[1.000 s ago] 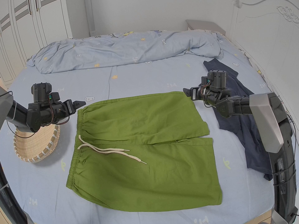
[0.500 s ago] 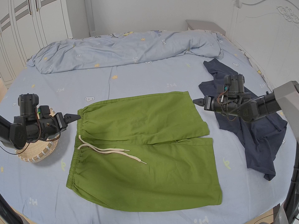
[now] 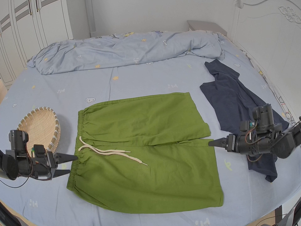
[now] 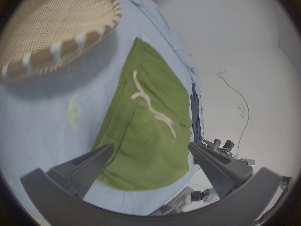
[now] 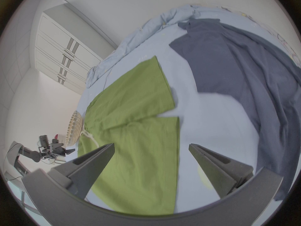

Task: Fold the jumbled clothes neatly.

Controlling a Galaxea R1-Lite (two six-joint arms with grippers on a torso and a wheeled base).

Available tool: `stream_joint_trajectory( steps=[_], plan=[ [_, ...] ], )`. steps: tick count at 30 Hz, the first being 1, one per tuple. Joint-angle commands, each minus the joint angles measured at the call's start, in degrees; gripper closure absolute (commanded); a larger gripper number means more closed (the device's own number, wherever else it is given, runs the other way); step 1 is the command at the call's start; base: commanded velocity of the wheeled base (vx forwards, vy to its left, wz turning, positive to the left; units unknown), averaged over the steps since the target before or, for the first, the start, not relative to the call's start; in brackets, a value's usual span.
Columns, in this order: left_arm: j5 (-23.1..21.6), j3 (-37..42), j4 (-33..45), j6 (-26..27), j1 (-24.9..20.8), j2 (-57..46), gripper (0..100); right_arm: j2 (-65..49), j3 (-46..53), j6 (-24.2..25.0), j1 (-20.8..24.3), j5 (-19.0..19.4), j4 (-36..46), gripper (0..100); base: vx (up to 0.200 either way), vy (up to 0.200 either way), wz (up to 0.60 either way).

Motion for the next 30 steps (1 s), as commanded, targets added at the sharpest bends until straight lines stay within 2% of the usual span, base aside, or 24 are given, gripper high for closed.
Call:
stream_joint_trajectory(
  steps=[1,6,15,21,25,26,30],
  plan=[
    [-3.9,7.1,0.5,10.0,6.0,6.1,0,-7.4,8.5,1.6,1.6,2.4,-1.0,0,0.000,0.000,0.00],
    [-3.5,8.7,0.5,14.0,6.0,8.2,0,-7.4,9.6,1.6,3.5,2.2,-1.0,0,0.000,0.000,0.00],
    [-3.6,8.9,0.5,14.4,4.2,9.7,0,-7.4,9.8,1.6,3.2,2.2,-1.1,0,0.000,0.000,0.00],
    [-3.5,9.1,1.9,17.3,4.6,10.0,0,-7.0,9.9,1.6,3.4,2.2,-1.4,0,0.000,0.000,0.00],
    [-3.3,9.3,7.0,23.0,4.7,9.6,0,-6.8,10.3,1.6,3.4,2.2,-1.9,0,0.000,0.000,0.00],
    [-2.8,9.2,9.5,26.6,5.3,9.7,0,-6.9,10.3,1.6,3.4,2.2,-2.0,0,0.000,0.000,0.00],
    [-1.9,8.6,9.5,26.8,6.0,10.3,0,-6.5,10.3,1.6,3.4,2.3,-2.4,0,0.000,0.000,0.00]
  ],
)
